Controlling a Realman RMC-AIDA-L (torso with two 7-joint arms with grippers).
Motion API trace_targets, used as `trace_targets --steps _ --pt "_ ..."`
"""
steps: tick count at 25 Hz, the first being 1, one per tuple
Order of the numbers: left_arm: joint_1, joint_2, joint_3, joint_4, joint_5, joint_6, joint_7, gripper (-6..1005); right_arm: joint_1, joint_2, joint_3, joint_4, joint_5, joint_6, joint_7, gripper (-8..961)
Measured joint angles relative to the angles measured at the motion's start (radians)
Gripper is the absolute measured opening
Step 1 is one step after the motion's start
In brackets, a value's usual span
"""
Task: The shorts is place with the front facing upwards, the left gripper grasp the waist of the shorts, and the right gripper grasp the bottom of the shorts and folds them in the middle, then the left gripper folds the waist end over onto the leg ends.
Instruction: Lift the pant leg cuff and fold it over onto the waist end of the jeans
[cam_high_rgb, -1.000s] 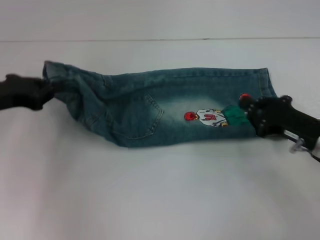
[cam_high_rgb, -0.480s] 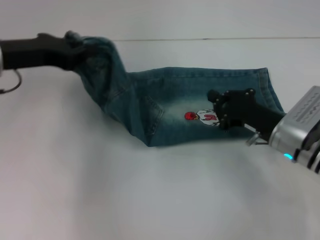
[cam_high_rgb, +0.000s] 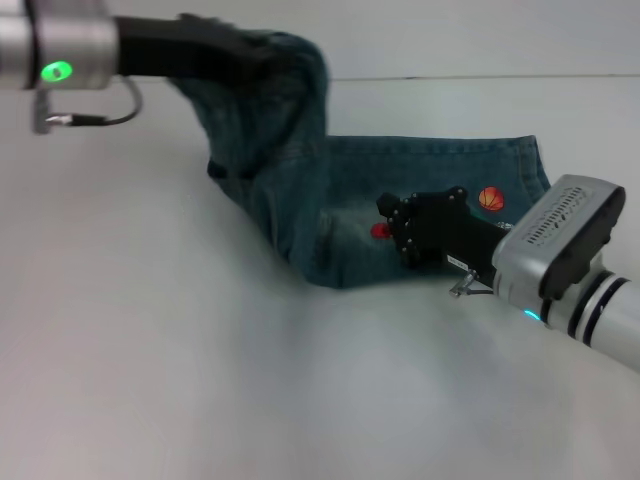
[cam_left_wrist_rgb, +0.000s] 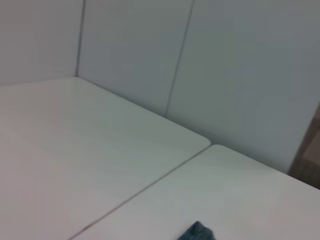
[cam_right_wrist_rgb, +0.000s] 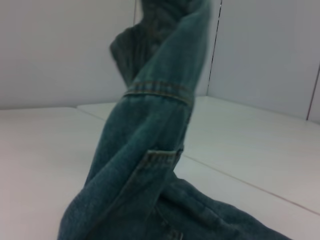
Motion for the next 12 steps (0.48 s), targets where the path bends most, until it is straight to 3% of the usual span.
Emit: trace_targets --steps 6,12 --pt "-0.064 -0.023 0.058 0.011 0.008 -0.014 -0.082 40 0.041 0.002 0.007 0.019 -0.002 0.061 0.002 1" --pt "-0.122 -0.029 0.151 -0.006 0.005 -0.068 -0.146 40 0.076 0.005 0.021 0.042 -0.076 0.112 0.001 0"
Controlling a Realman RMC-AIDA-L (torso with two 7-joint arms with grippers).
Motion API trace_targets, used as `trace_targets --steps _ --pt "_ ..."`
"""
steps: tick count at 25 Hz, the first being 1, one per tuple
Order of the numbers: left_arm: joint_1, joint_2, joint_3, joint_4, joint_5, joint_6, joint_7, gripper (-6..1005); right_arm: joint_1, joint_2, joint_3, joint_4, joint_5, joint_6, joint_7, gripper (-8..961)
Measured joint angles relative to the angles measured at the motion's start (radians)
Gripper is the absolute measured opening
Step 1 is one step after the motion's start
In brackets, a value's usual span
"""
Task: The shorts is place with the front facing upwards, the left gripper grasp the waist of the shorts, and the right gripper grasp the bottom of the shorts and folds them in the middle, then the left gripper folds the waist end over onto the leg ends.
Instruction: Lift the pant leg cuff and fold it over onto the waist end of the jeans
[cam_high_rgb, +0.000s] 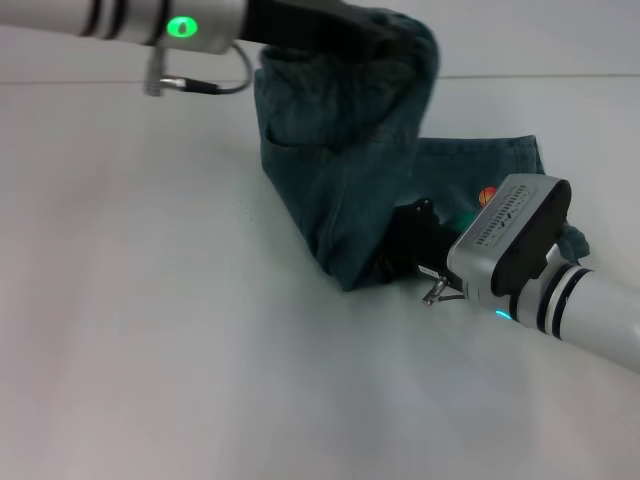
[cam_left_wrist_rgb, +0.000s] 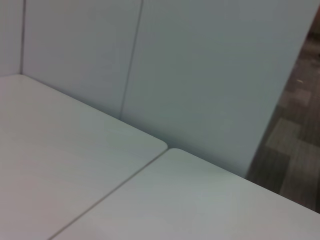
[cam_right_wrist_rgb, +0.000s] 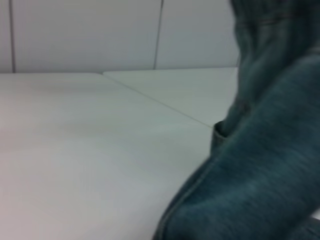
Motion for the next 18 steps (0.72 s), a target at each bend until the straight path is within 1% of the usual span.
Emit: trace_targets --steps 3,8,13,16,18 --pt "-0.026 -0.002 0.051 -0.03 -0.004 -0.037 -0.024 40 0.003 0.001 0.009 0.004 -0.012 0.008 -0.002 0" --pt "-0.078 -0.007 0.119 -0.114 -0.016 -0.101 -0.038 40 0.002 0.0 0.011 0.01 -0.015 0.009 -0.004 0" --pt "-0.105 -0.008 0.189 -0.154 -0.044 -0.161 -0.038 40 -0.011 -0.003 0.011 0.009 -0.016 0.0 -0.005 0" --pt "-0.112 -0.008 0.21 -0.167 -0.049 -0.179 -0.036 39 -0.053 -0.011 0.01 -0.009 -0.015 -0.048 -0.005 0" --pt "-0.111 -0.007 0.213 -0.17 -0.049 -0.184 -0.034 39 -0.11 -0.019 0.01 -0.038 -0.014 -0.121 0.001 0"
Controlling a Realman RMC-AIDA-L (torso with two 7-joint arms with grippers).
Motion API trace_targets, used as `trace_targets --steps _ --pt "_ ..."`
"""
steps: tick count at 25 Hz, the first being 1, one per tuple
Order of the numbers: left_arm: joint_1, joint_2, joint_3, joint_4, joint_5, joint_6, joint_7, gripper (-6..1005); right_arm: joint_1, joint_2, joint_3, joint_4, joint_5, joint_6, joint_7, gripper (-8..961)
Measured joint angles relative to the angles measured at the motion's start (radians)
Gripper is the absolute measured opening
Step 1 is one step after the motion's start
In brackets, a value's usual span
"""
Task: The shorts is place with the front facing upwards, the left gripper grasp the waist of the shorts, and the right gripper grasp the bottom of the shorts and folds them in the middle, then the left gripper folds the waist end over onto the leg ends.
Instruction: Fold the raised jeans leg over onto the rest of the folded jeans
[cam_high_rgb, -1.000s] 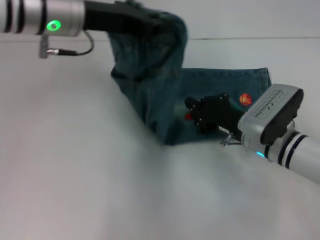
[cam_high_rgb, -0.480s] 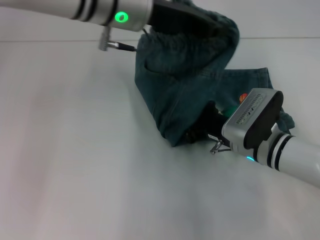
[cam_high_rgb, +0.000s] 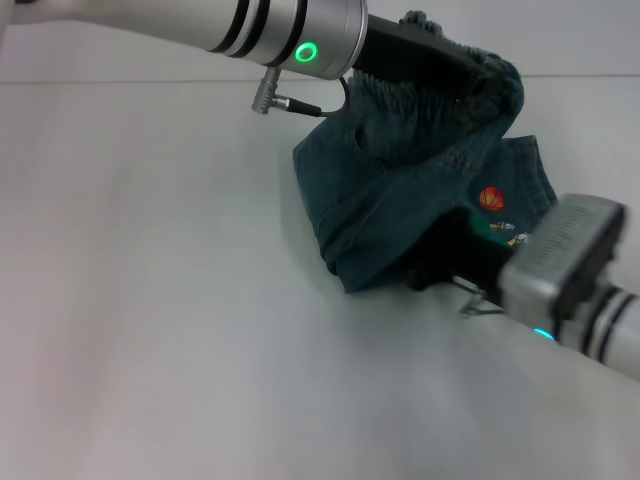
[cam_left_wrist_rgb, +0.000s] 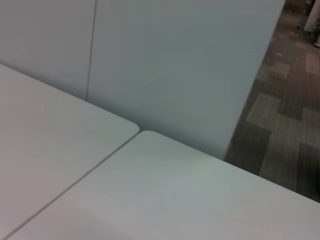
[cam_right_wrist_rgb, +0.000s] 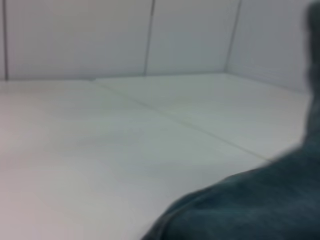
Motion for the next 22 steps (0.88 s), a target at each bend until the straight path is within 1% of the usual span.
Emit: trace_targets --steps 5,10,14,18,22 --pt "0.009 0.003 0.0 -0.002 0.001 -0.002 0.004 39 -0.175 -0.005 0.003 -0.126 0.004 -0.161 0.035 0" --pt "0.012 0.002 0.003 -0.006 0.008 -0.003 0.007 39 -0.35 -0.013 0.028 -0.25 0.007 -0.341 0.078 0" --pt "-0.003 -0.001 0.033 -0.02 0.002 -0.028 0.007 50 -0.471 -0.016 0.066 -0.341 0.007 -0.465 0.124 0" --pt "-0.031 -0.005 0.096 -0.052 -0.024 -0.073 0.001 71 -0.547 -0.016 0.112 -0.399 0.007 -0.527 0.172 1" --pt "-0.051 -0.006 0.2 -0.076 -0.097 -0.137 0.0 92 -0.566 -0.016 0.132 -0.403 -0.001 -0.546 0.183 1"
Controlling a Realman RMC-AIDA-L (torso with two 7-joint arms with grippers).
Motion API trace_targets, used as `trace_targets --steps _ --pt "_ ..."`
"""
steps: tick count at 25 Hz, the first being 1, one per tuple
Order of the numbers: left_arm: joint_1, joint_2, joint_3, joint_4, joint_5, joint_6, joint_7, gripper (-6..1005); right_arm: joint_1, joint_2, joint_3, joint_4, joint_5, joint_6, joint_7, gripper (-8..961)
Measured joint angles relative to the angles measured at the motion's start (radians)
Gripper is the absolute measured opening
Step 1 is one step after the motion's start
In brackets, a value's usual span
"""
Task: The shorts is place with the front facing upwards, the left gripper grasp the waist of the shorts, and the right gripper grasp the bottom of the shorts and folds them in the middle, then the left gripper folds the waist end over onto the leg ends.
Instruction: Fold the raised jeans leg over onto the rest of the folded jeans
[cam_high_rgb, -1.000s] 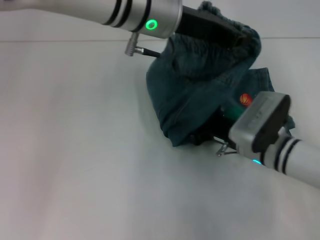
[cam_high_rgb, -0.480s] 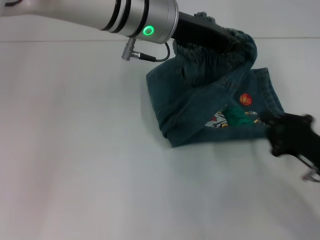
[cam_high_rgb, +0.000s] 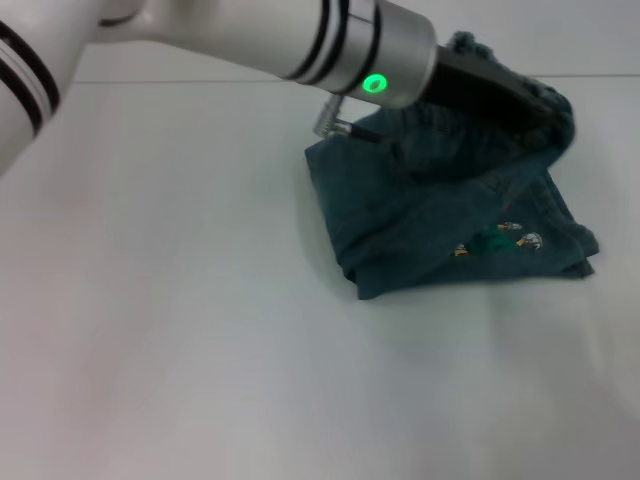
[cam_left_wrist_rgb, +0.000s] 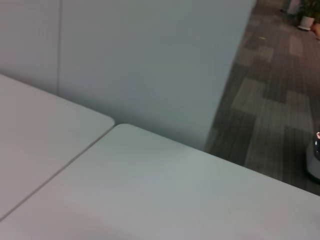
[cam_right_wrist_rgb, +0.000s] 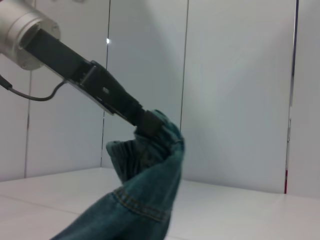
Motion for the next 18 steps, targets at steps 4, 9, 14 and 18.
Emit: trace_targets --steps 4,9,14,18 --pt "-0.006 0.0 0.134 -0.012 -0.077 -0.1 -0.004 113 0.009 0.003 -0.013 0.012 -0.003 0.004 0.002 1" --pt "-0.029 0.0 0.265 -0.052 -0.127 -0.209 0.002 140 0.018 0.002 -0.038 0.015 -0.005 0.006 0.016 1" --pt "-0.036 0.0 0.328 -0.078 -0.161 -0.289 0.002 167 0.028 0.001 -0.044 0.008 -0.029 0.008 0.046 1" --pt "-0.036 0.0 0.329 -0.08 -0.164 -0.298 0.008 188 0.036 0.0 -0.042 0.005 -0.041 0.01 0.057 1"
